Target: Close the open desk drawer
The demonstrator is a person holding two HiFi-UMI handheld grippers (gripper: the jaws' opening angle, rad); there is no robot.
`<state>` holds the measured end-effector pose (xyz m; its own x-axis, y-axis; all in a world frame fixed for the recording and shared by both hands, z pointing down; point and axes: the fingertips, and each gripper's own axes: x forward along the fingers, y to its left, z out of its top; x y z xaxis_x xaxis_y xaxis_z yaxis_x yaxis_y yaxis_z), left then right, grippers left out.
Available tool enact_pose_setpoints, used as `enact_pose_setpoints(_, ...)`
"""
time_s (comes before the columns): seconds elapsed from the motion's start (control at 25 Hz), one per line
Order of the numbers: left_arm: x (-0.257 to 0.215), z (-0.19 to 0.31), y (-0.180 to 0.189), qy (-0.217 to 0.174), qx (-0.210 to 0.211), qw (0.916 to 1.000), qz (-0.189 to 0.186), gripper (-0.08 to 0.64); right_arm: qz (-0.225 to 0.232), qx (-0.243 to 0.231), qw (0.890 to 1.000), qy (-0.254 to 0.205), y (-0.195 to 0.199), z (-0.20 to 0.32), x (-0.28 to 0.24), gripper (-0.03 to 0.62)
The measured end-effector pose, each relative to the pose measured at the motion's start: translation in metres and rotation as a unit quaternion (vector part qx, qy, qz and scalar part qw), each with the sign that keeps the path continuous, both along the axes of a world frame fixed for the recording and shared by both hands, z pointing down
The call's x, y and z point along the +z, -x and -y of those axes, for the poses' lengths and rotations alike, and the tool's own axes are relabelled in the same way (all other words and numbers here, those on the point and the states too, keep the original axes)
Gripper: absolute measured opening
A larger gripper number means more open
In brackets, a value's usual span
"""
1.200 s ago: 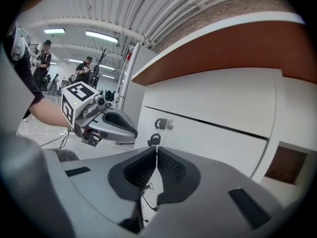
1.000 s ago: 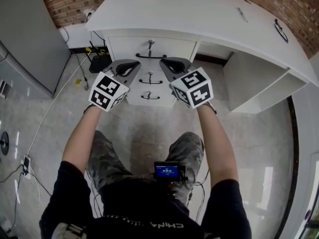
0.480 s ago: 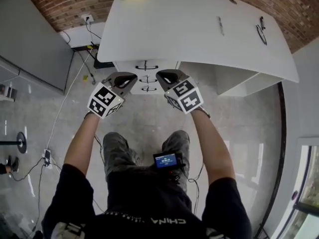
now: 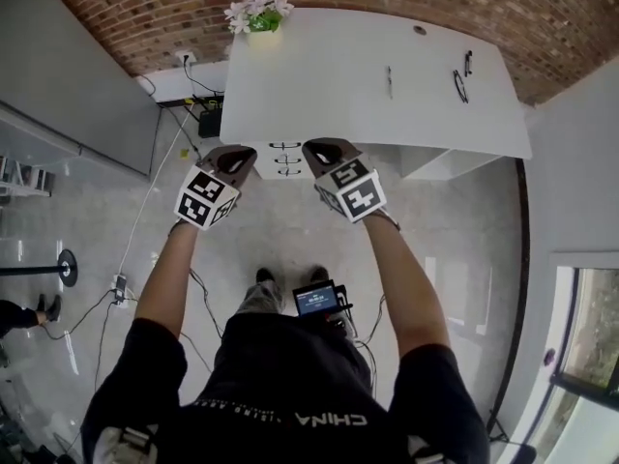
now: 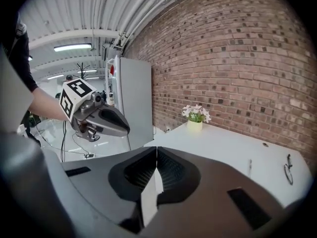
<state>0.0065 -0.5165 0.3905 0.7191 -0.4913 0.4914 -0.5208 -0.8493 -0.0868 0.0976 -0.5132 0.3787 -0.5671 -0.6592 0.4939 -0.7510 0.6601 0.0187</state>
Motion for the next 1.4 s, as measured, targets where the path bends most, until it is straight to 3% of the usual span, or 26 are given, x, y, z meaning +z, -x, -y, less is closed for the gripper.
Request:
enact_pose_setpoints(0.16, -0.033, -0.012, -0.005, -0.018, -0.021, 0.9996, -0.007, 0.012, -0.025, -0.006, 1.0, -0.009, -0.007, -0.026, -0.026, 0.017)
enact_pose_setpoints(0.32, -0.042, -0.029, -0.018, -0.02, -0.027, 0.9991, -0.026, 0.012, -0.013, 0.002, 1.0, -0.017, -0.013, -0.042, -0.034, 0.017)
enact_pose_setpoints(0.52, -0.042, -0.044, -0.027, -0.017, -0.027, 0.9993, -0.021, 0.012, -0.012, 0.001, 1.0, -0.021, -0.021, -0.052, -0.039, 0.017)
enact_pose_setpoints(0.84, -0.032, -0.085, -0.034, -0.009, -0.058, 0.9983, -0.006, 0.012, -0.017, -0.032, 0.999, 0.002, -0.042, -0.079, -0.014, 0.017)
enact_pose_setpoints(1.08, -0.009, -0.125, -0.01, 0.01, -0.071, 0.9972, 0.021, 0.012, -0.014, -0.03, 0.999, 0.013, -0.047, -0.116, 0.002, 0.017)
enact_pose_setpoints(1.4, -0.029, -0.195, -0.011, -0.019, -0.06, 0.998, -0.004, 0.012, -0.025, -0.001, 1.0, 0.012, -0.055, -0.192, 0.006, 0.017)
